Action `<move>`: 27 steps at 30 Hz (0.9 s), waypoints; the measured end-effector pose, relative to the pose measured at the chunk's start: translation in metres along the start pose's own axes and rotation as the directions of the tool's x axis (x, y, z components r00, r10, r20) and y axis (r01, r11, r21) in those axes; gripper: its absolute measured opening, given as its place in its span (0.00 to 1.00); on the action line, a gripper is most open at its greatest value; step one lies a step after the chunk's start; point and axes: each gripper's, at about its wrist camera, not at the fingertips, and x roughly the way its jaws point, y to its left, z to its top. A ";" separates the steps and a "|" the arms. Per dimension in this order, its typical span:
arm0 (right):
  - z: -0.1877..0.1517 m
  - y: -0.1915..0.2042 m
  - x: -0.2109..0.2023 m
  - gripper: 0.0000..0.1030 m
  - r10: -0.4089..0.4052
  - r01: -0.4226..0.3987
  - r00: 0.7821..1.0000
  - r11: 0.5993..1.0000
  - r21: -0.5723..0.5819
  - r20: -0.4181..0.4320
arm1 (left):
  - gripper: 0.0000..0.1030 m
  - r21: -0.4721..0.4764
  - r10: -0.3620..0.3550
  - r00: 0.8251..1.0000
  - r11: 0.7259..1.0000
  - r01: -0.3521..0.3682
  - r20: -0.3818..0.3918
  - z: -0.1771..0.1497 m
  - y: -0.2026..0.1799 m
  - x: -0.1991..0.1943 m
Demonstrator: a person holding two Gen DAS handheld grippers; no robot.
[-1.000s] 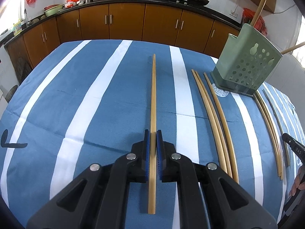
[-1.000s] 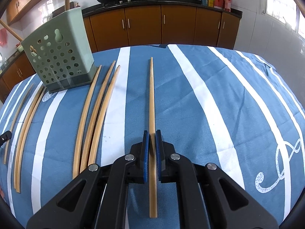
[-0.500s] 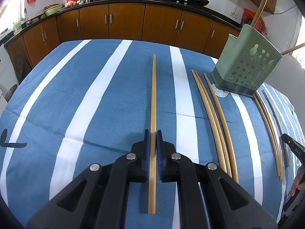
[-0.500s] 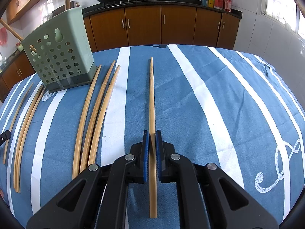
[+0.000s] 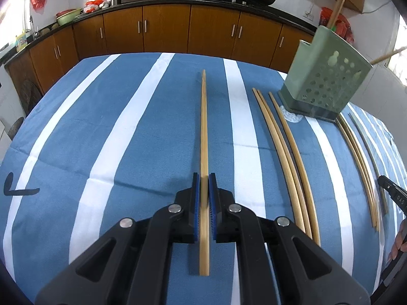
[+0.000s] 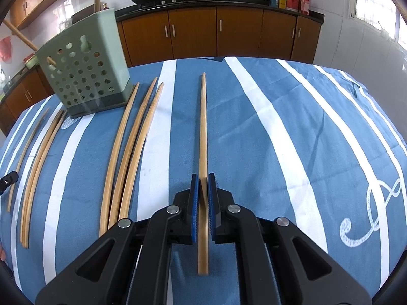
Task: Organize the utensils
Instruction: 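Close the left tool on a chopstick while the right tool grasps another, then raise both chopsticks upright over the green holder and open both tools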
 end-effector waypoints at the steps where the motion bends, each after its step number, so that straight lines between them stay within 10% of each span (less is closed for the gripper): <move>1: -0.001 -0.002 0.000 0.08 0.012 -0.012 1.000 1.000 0.009 0.000 | 0.09 -0.001 -0.002 1.000 1.000 0.002 0.000 0.000 0.001 0.000; 13: 0.014 -0.017 -0.033 0.07 0.059 -0.068 0.992 0.995 0.072 0.114 | 0.07 0.009 -0.017 0.995 1.000 0.016 0.098 0.015 0.001 -0.035; 27: 0.054 -0.023 -0.095 0.07 0.077 -0.112 0.934 0.990 0.081 0.349 | 0.07 0.012 -0.065 0.929 0.998 0.064 0.365 0.071 -0.008 -0.123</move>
